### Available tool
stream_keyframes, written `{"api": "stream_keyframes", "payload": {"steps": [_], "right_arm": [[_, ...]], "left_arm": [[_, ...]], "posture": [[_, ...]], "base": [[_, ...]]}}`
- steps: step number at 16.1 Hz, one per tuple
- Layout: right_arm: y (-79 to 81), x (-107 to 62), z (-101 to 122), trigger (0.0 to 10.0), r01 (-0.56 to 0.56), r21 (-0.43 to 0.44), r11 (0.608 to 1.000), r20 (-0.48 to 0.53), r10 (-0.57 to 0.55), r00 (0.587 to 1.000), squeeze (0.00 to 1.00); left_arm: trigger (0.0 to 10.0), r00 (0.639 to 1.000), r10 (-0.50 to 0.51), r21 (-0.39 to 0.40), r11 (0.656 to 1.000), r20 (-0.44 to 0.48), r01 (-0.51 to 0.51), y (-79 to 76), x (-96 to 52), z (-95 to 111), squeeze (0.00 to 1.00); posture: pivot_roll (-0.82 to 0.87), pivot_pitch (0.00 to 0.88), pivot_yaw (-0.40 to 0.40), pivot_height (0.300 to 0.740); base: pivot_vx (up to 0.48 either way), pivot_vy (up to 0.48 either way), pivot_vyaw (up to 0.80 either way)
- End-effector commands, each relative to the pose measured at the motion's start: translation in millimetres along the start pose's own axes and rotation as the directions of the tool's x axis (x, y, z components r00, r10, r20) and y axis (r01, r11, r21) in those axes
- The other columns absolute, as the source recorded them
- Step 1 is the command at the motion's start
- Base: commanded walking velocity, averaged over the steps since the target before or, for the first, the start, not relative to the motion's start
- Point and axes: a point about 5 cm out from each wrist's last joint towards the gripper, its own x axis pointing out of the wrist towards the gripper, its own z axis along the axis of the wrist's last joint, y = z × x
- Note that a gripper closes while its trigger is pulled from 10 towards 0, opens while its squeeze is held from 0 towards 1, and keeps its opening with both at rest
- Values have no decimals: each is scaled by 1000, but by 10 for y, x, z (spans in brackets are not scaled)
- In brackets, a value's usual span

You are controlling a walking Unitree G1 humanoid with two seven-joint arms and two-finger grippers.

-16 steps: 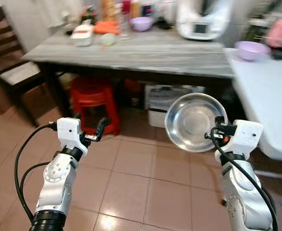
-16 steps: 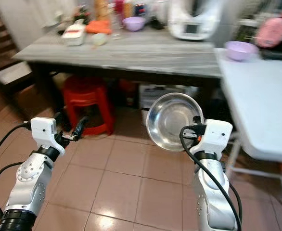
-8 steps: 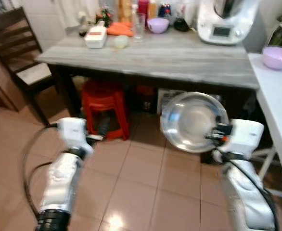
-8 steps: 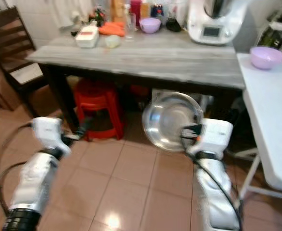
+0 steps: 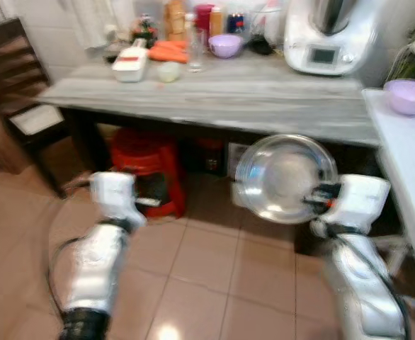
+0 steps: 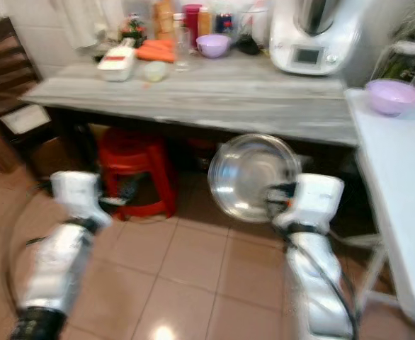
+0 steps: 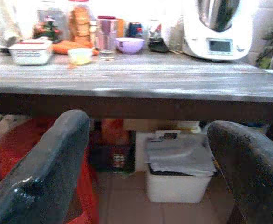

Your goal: Setting the table

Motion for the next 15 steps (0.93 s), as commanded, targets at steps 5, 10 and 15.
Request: {"api": "stream_keyframes", "payload": {"steps": [5,10,15], "right_arm": [[123,33,77,10000,-36,27,999,41,35,999,0],[123,43,77,10000,-37,28,999,43,36,998,0],[113,65,86,10000,-30,36,999,45,28,999,0]], "left_arm": [[10000,999,29,29,999,18,-29,134,8,72,0],[10000,1000,17,24,1000,17,-17,102,27,64,0],[10000,1000,11,17,1000,17,-11,71,36,47,0]], "posture": [[-24,0,28,740],[-25,0,24,740],[-25,0,21,740]], "base": [[480,0,99],[480,0,0],[480,0,0]]}}
